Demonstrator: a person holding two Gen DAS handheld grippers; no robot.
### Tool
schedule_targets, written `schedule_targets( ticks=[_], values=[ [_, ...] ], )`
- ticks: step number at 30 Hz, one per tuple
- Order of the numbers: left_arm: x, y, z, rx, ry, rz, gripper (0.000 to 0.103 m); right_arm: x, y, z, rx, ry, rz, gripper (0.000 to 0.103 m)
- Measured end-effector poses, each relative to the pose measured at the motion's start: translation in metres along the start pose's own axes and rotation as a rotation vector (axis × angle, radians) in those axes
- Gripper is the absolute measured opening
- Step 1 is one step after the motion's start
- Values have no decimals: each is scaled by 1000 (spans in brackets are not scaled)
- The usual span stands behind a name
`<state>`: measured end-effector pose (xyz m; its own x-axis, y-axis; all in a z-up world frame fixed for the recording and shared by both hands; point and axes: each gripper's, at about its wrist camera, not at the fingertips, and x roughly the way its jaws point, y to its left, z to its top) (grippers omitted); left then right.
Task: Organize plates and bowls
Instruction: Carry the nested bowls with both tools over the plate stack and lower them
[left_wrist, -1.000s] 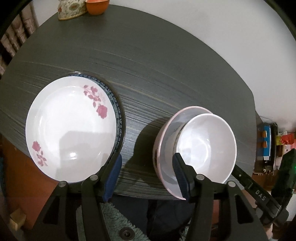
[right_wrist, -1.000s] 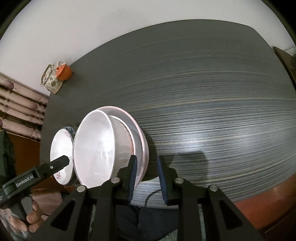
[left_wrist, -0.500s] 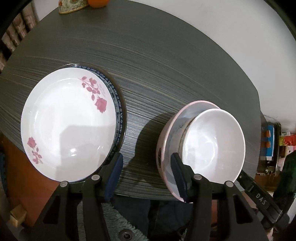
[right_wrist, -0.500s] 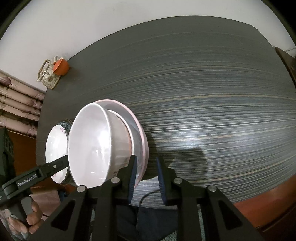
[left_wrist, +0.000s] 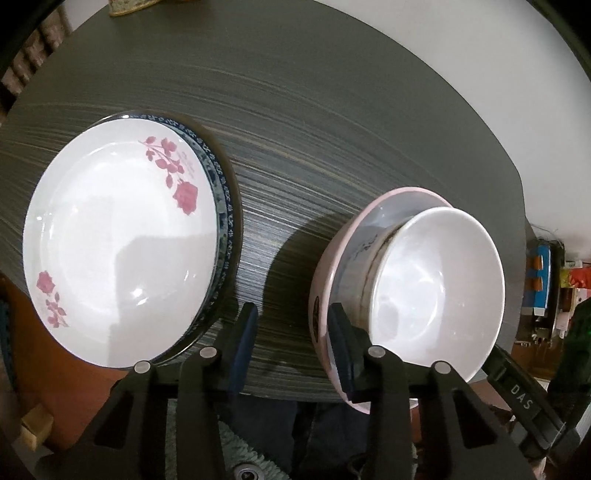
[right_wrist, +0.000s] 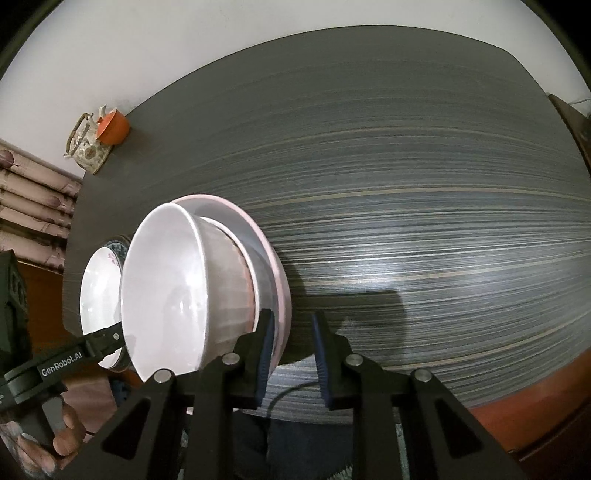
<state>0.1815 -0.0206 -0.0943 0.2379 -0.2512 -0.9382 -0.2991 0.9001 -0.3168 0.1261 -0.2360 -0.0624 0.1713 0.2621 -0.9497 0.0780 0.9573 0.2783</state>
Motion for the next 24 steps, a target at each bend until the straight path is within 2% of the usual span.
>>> schedule_targets(
  ticks=[10,17,21,24],
  values=[
    [8,-6,6,9,20,-32,15,5,-4,1,8,11,20,16],
    [7,-9,9,30,7,-33,9,4,-7,1,19,4,29,16],
    [7,-14,4,25,-9,-30,8,2,-7,-1,8,-2,33,10],
    [8,-15,2,41,-18,-30,6,2,-6,-1,8,-5,32,10]
  ],
)
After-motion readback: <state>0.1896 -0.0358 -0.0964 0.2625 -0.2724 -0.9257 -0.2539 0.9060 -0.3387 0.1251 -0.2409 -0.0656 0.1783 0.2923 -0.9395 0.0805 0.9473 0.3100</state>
